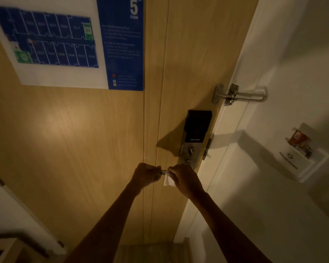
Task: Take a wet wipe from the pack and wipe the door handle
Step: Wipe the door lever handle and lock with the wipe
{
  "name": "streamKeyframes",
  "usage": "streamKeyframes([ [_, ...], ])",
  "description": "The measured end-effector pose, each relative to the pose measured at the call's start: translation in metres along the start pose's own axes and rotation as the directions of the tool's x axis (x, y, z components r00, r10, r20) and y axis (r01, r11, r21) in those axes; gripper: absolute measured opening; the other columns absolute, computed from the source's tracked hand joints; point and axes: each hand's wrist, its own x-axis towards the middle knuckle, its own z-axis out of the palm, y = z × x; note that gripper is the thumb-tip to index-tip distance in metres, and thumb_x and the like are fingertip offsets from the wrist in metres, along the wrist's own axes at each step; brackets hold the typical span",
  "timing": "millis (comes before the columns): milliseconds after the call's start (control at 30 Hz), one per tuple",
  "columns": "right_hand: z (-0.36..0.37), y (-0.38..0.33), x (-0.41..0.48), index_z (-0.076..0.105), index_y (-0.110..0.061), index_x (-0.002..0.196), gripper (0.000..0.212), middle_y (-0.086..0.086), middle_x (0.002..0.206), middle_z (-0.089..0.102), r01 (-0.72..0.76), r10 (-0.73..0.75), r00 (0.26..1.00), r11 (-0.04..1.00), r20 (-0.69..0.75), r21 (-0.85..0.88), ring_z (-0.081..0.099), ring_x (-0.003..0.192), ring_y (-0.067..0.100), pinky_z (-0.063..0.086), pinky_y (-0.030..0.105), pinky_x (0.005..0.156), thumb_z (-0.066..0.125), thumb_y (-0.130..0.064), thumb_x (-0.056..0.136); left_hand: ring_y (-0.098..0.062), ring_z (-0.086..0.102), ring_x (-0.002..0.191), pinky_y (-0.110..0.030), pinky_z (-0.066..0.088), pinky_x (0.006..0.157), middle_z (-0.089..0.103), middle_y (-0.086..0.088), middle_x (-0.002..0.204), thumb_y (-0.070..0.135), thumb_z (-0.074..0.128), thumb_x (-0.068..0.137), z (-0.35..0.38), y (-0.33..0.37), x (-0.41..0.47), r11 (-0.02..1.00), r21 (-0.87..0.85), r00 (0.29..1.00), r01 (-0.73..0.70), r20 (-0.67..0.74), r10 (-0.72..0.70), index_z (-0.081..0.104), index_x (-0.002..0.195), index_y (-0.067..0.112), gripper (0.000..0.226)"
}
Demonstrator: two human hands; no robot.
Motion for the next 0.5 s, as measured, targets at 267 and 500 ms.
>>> streamKeyframes([
  [267, 0.000, 0.022, -0.011, 0.069, -0.020, 0.105, 0.019, -0.002, 0.104, 0.069, 0.030, -0.036, 0.998, 0.995, -0.055, -0.098, 0.059, 0.107, 0.014, 0.052, 0.026, 0.093, 0.072, -0.023, 0.086, -0.023, 0.071, 0.071, -0.032, 0.060, 0.075, 0.072, -0.016, 0.074, -0.002, 0.071, 0.080, -0.001, 0.001, 0.002, 0.997, 0.074, 1.000, -0.012, -0.012, 0.013, 0.076, 0.082, 0.000, 0.006],
  [500, 0.005, 0.017, -0.007, 0.066, -0.023, 0.112, 0.028, -0.006, 0.107, 0.069, 0.073, -0.077, 0.997, 0.988, -0.019, -0.139, 0.057, 0.112, 0.015, 0.051, 0.033, 0.098, 0.072, -0.026, 0.085, -0.019, 0.073, 0.067, -0.022, 0.058, 0.064, 0.075, -0.012, 0.072, -0.003, 0.073, 0.077, 0.001, 0.001, 0.002, 0.991, 0.126, 0.997, -0.053, -0.045, 0.059, 0.078, 0.075, 0.008, 0.012],
])
